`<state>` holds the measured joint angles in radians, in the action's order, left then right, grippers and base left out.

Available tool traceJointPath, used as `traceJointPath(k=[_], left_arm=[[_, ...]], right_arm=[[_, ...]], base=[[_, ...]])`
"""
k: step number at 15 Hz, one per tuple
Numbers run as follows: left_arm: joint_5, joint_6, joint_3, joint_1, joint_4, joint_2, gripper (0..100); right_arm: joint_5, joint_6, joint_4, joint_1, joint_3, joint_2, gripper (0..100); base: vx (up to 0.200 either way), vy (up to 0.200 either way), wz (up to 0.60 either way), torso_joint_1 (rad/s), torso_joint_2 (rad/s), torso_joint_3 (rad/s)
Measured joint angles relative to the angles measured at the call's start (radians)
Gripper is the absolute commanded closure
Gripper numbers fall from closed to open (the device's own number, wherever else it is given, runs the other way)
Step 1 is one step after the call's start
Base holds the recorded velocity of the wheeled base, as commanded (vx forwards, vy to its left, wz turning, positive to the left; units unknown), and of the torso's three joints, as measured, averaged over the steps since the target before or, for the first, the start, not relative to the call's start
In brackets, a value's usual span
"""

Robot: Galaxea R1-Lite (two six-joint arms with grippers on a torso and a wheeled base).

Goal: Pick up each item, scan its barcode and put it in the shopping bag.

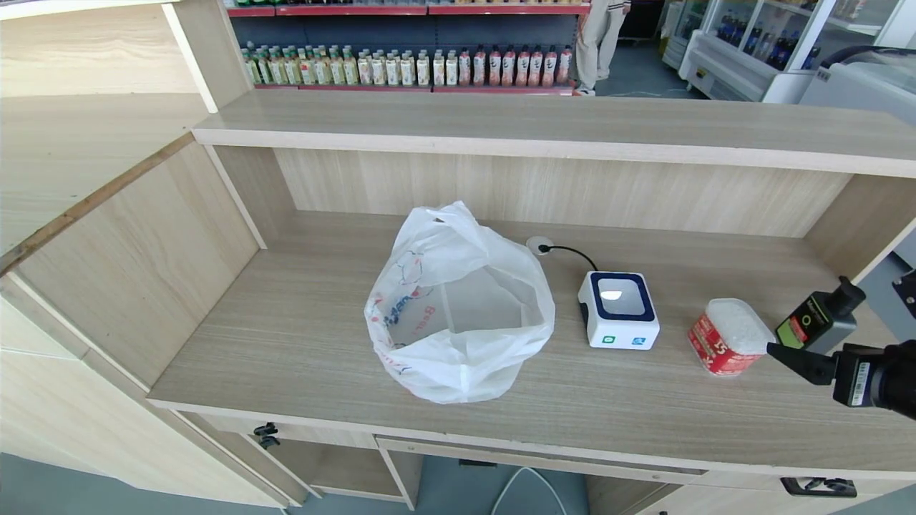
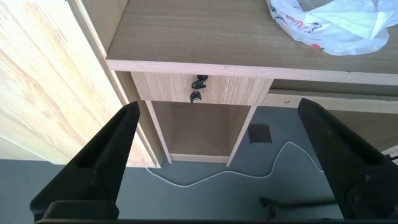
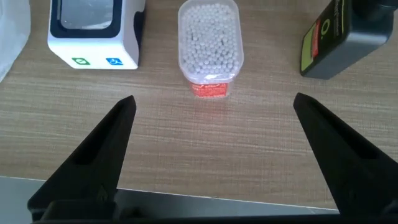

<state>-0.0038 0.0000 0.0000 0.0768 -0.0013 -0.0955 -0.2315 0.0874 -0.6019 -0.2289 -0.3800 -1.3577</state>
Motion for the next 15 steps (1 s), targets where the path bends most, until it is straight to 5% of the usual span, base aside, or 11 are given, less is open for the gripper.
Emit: traceJointPath(k=[15], left_arm=[[0.0, 0.0, 0.0, 0.0, 0.0, 0.0, 0]], right_arm=[[-0.226, 0.127, -0.266, -0.042, -0.042, -0.376, 0]], base=[[0.0, 0.0, 0.0, 0.0, 0.0, 0.0]])
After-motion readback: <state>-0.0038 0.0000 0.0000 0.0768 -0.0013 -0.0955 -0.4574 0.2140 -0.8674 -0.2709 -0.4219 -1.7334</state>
